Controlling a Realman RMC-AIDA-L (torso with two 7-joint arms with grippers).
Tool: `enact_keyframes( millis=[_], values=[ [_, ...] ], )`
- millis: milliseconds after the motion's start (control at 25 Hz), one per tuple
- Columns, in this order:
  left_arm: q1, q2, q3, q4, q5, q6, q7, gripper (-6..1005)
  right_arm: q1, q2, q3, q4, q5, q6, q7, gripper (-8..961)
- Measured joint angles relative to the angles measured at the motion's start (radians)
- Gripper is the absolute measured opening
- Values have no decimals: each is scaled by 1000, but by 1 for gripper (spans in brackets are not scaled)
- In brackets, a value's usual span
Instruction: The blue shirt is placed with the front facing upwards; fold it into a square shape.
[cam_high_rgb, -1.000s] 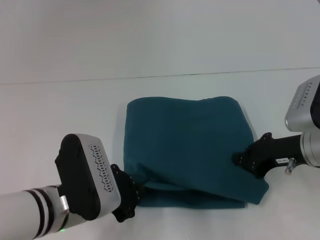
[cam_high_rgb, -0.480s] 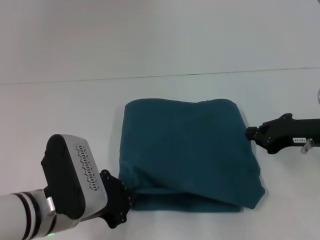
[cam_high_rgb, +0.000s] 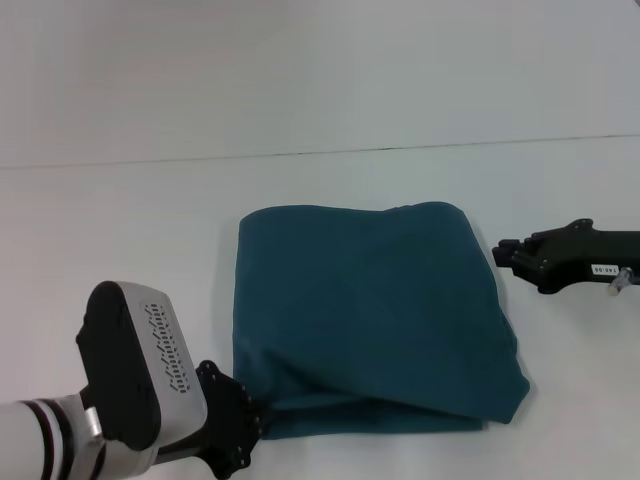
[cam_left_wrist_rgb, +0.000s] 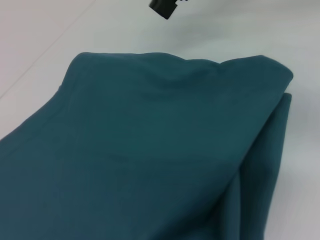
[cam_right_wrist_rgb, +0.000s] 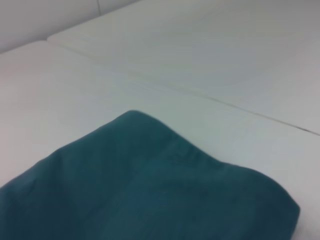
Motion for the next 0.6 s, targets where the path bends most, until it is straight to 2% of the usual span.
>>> enact_keyframes(
  millis=[120, 400, 520, 600],
  values=[
    [3, 0, -9, -13, 0, 21, -26, 20, 0, 0, 17, 0, 9, -4, 2, 112],
    [29, 0, -49, -96, -33, 93, -92, 173, 0, 0, 66, 2, 45, -49, 0, 138],
    [31, 0, -99, -113, -97, 126, -83, 226, -4, -1, 81, 0, 70, -83, -19, 149],
    [28, 2, -170, -100, -209, 154, -48, 262, -10, -1, 102, -1, 90, -118, -47, 181]
  ],
)
